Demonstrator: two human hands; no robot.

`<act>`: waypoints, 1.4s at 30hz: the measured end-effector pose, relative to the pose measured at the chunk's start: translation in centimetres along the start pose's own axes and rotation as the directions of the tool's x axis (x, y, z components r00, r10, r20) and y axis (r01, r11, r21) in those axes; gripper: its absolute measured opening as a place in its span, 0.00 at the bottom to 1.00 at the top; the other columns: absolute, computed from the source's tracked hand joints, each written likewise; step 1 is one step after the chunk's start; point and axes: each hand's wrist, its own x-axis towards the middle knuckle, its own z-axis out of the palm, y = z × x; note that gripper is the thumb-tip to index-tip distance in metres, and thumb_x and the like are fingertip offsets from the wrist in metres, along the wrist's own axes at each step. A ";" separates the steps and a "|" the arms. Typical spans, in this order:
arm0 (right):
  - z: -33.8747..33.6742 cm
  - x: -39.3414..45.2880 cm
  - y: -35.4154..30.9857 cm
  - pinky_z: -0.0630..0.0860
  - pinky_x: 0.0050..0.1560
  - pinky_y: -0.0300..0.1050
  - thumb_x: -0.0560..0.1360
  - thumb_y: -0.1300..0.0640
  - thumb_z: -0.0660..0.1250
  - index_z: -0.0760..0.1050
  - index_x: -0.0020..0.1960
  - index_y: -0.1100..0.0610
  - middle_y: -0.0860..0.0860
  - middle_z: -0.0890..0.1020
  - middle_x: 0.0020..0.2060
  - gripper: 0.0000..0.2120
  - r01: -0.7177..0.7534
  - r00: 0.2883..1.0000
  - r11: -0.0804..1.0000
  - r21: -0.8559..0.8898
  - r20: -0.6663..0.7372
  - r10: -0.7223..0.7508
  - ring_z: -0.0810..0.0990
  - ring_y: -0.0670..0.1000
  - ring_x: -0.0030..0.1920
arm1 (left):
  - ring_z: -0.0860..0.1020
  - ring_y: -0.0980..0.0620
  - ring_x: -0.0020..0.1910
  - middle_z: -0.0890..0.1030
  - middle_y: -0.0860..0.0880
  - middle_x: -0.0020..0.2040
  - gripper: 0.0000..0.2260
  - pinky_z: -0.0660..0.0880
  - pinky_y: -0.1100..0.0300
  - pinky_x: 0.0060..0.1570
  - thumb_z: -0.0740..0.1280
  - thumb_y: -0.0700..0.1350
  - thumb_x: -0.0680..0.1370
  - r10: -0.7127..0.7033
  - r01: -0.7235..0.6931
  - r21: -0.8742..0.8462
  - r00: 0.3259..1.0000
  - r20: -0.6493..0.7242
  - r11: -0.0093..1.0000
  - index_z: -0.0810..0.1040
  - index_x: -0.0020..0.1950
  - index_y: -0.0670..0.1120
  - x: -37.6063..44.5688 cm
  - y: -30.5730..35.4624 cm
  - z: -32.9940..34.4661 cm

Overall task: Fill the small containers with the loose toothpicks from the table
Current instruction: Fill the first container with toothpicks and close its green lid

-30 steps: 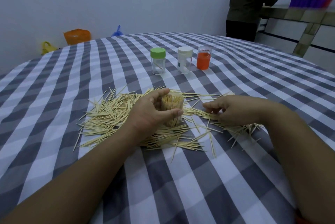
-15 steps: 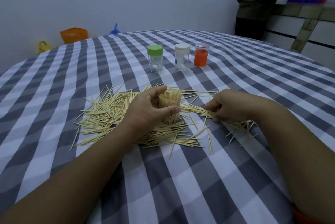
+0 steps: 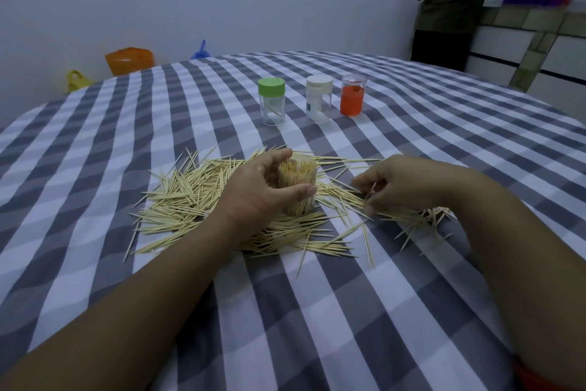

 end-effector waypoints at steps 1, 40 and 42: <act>-0.1 -0.3 -0.1 0.69 0.59 0.41 0.73 0.53 0.72 0.70 0.69 0.48 0.44 0.77 0.59 0.26 -0.010 0.999 0.998 -0.064 0.053 0.013 0.74 0.46 0.56 | 0.80 0.57 0.54 0.81 0.50 0.56 0.39 0.76 0.63 0.57 0.75 0.55 0.57 0.000 0.000 0.001 1.000 0.000 1.000 0.73 0.68 0.48 0.0 0.0 0.0; 3.2 3.0 -0.3 0.71 0.55 0.51 0.78 0.50 0.63 0.78 0.52 0.57 0.53 0.73 0.49 0.12 0.078 0.975 0.980 -0.184 -0.189 -0.113 0.72 0.55 0.55 | 0.78 0.57 0.56 0.80 0.51 0.58 0.38 0.75 0.68 0.56 0.75 0.55 0.59 0.022 -0.022 0.031 1.000 -0.002 0.999 0.73 0.68 0.48 -0.1 0.0 -0.1; 3.4 3.3 -0.3 0.72 0.57 0.54 0.79 0.53 0.61 0.79 0.54 0.59 0.55 0.75 0.51 0.13 0.053 0.968 0.980 -0.193 -0.231 -0.098 0.74 0.56 0.53 | 0.78 0.59 0.56 0.79 0.52 0.58 0.35 0.73 0.76 0.50 0.77 0.51 0.62 0.025 -0.025 0.048 1.000 -0.002 0.999 0.73 0.68 0.48 -0.1 0.0 -0.1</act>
